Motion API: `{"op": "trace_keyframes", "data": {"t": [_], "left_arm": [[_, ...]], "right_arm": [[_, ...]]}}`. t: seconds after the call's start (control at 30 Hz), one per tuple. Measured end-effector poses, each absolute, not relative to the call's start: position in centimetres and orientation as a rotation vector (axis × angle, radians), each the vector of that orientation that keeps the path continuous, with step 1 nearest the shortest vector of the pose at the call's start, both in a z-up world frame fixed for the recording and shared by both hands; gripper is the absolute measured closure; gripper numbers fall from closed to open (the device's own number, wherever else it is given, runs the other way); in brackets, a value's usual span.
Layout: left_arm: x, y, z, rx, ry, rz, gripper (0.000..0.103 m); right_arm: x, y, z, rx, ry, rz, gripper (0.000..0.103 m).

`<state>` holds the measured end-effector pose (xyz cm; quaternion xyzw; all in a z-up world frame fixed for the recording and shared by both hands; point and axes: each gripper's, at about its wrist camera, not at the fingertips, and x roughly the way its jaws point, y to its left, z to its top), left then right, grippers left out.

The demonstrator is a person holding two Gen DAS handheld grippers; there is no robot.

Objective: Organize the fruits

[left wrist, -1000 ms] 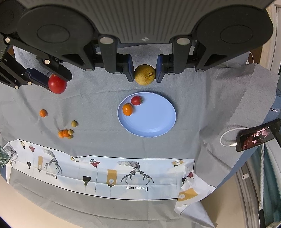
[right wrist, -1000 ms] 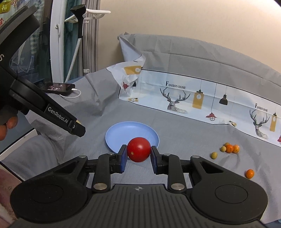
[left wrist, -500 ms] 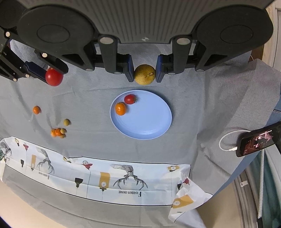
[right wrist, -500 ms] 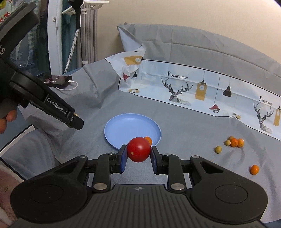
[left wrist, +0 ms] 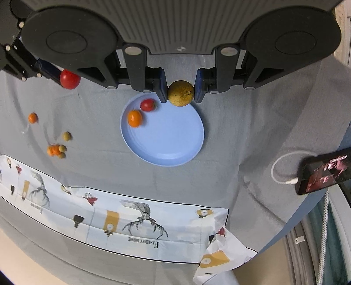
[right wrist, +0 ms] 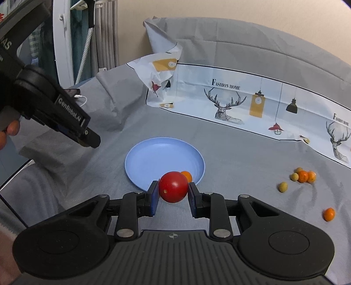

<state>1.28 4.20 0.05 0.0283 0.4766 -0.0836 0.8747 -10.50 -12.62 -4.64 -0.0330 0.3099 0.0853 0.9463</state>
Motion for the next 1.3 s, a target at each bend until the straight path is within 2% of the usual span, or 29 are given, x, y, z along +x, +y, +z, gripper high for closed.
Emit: {"op": "trace_keyframes", "data": {"t": [0.37, 0.8, 0.83, 0.87, 0.9, 0.93, 0.97, 1.0, 1.03, 1.13, 1.3], "left_arm": [[11.1, 2.1, -4.5, 0.039, 1.062, -0.211, 0.075], [17.0, 0.1, -11.0, 0.110, 1.152, -0.190, 0.073], [17.2, 0.1, -11.0, 0.111, 1.152, -0.187, 0.068], [17.4, 0.1, -10.9, 0.117, 1.152, -0.183, 0.041], [17.3, 0.2, -10.5, 0.120, 1.140, -0.176, 0.009], [17.0, 0.3, -10.0, 0.116, 1.107, -0.169, 0.001], [16.4, 0.6, -9.4, 0.112, 1.059, -0.165, 0.000], [15.8, 0.7, -8.8, 0.132, 1.024, -0.163, 0.000], [15.2, 0.7, -8.3, 0.171, 1.009, -0.164, 0.000], [12.5, 1.5, -7.3, 0.207, 0.984, -0.111, 0.000], [6.8, 3.1, -6.2, 0.134, 1.048, -0.049, 0.000]], "right_arm": [[-0.7, -12.8, -7.9, -0.048, 0.679, 0.169, 0.074], [8.0, -11.6, -13.6, -0.076, 0.780, 0.165, 0.074], [8.4, -11.4, -13.9, -0.080, 0.787, 0.170, 0.074], [8.8, -11.3, -14.0, -0.082, 0.791, 0.175, 0.073], [9.1, -11.2, -14.1, -0.080, 0.795, 0.181, 0.072], [9.3, -11.2, -13.9, -0.076, 0.796, 0.183, 0.059], [9.2, -11.2, -13.7, -0.075, 0.795, 0.177, 0.049], [9.0, -11.3, -13.3, -0.073, 0.789, 0.164, 0.029], [8.5, -11.4, -12.8, -0.072, 0.779, 0.150, 0.019], [6.0, -11.7, -11.4, -0.071, 0.766, 0.149, 0.013], [0.2, -12.2, -9.2, -0.032, 0.776, 0.146, 0.007]]}}
